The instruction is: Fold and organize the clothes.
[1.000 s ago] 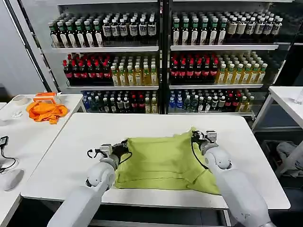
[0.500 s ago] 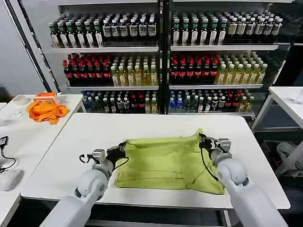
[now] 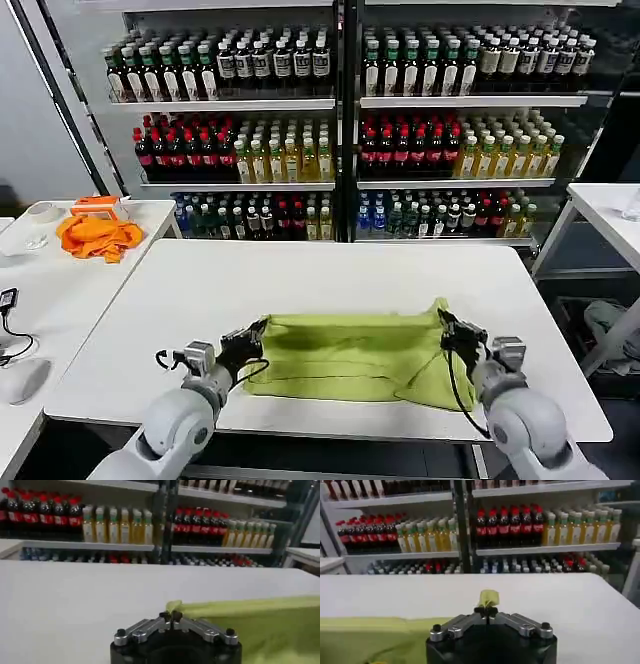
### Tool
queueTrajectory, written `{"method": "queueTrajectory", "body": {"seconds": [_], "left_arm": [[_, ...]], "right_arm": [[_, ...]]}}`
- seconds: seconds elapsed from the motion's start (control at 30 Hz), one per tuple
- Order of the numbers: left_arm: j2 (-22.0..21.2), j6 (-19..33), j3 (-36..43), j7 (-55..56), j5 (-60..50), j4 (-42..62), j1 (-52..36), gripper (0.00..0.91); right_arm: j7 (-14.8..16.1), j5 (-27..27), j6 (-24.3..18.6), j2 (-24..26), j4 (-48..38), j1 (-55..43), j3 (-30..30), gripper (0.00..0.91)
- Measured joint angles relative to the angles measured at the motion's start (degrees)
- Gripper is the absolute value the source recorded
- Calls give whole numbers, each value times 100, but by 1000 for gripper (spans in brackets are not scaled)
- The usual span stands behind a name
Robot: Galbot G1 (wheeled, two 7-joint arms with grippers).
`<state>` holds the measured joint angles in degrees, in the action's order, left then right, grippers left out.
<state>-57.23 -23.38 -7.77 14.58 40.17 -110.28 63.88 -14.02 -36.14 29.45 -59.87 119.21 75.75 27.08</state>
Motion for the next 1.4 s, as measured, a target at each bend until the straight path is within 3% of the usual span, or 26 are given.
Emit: {"method": "queueTrajectory", "body": {"seconds": [0.17,0.2,0.23,0.27,0.87,1.23,1.27,1.33,1.4], "left_arm": [[-56,22,-13,6,-205,-37,157,40],[-67,23,-19,6,-242,-36,175,151],[-78,23,-28,7,-277,-24,191,595],[-93,22,-38,10,-316,-11,210,907],[-497,34,-272,294,-1121,-226,754,907],[-1014,-20,-278,651,-1102,-100,863,907],[-1061,-22,-264,666,-1094,-79,858,474],[-1161,-18,-249,710,-1102,-20,839,101],[-1243,-9,-248,744,-1106,43,834,30]], "right_arm": [[-51,88,68,-73,137,290,82,0],[-65,110,89,-93,153,332,89,0],[-77,127,107,-110,163,365,91,353],[-81,144,124,-128,172,394,92,907],[-87,436,138,-330,427,844,232,907],[-138,488,138,-425,564,1114,323,907],[-140,491,138,-428,579,1135,329,907],[-142,494,138,-431,605,1179,351,907],[-143,496,137,-432,626,1222,375,907]]}}
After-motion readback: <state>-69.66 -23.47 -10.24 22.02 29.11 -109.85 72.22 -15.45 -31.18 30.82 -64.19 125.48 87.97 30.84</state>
